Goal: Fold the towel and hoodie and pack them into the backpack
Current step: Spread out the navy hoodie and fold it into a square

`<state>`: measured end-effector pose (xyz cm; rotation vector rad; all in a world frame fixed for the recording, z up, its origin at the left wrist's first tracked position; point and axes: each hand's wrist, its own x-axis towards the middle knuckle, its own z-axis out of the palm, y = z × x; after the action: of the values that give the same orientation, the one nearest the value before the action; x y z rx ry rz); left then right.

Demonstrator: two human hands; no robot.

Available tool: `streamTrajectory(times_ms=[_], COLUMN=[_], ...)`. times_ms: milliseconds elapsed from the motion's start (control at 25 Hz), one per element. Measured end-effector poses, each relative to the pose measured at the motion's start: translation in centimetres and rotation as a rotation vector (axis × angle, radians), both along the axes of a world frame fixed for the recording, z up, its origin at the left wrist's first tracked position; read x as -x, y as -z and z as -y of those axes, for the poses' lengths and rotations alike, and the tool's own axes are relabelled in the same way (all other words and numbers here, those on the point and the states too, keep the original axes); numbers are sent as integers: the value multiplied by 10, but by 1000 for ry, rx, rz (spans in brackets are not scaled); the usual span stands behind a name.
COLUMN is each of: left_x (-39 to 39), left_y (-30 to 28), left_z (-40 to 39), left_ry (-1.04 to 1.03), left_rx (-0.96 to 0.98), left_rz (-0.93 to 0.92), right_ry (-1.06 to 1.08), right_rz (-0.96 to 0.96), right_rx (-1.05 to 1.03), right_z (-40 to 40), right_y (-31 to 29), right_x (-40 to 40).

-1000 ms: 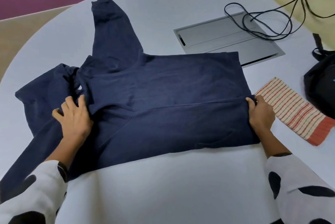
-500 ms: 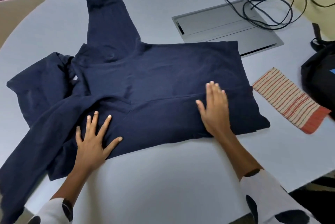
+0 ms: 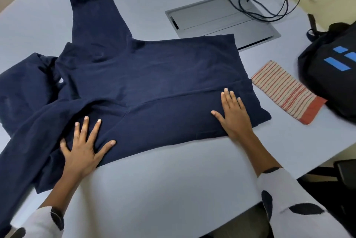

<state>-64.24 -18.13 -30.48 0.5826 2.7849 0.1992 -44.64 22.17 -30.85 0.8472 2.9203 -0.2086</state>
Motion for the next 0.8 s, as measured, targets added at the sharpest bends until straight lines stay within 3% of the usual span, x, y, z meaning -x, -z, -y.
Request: streamTrajectory(times_ms=[80, 160, 280, 360, 440, 560, 800], left_x=[0, 1, -1, -2, 2, 15, 7], left_y=[1, 1, -1, -4, 2, 17, 5], left_z=[1, 2, -4, -9, -6, 4, -3], left_ry=[-3, -10, -43, -57, -50, 37, -29], left_rx=[5, 6, 16, 25, 79, 223, 187], left_rz=[-4, 10, 13, 27, 50, 81, 101], right_ry=[123, 434, 854, 930, 989, 1104, 1107], right_rz=[-234, -430, -354, -389, -554, -691, -748], right_rx=[135, 54, 80, 245, 423, 554, 544], right_z=[1, 8, 13, 8, -4, -23, -43], right_y=[-11, -21, -33, -37, -40, -34, -34], right_x=[-8, -22, -44, -49, -52, -60, -74])
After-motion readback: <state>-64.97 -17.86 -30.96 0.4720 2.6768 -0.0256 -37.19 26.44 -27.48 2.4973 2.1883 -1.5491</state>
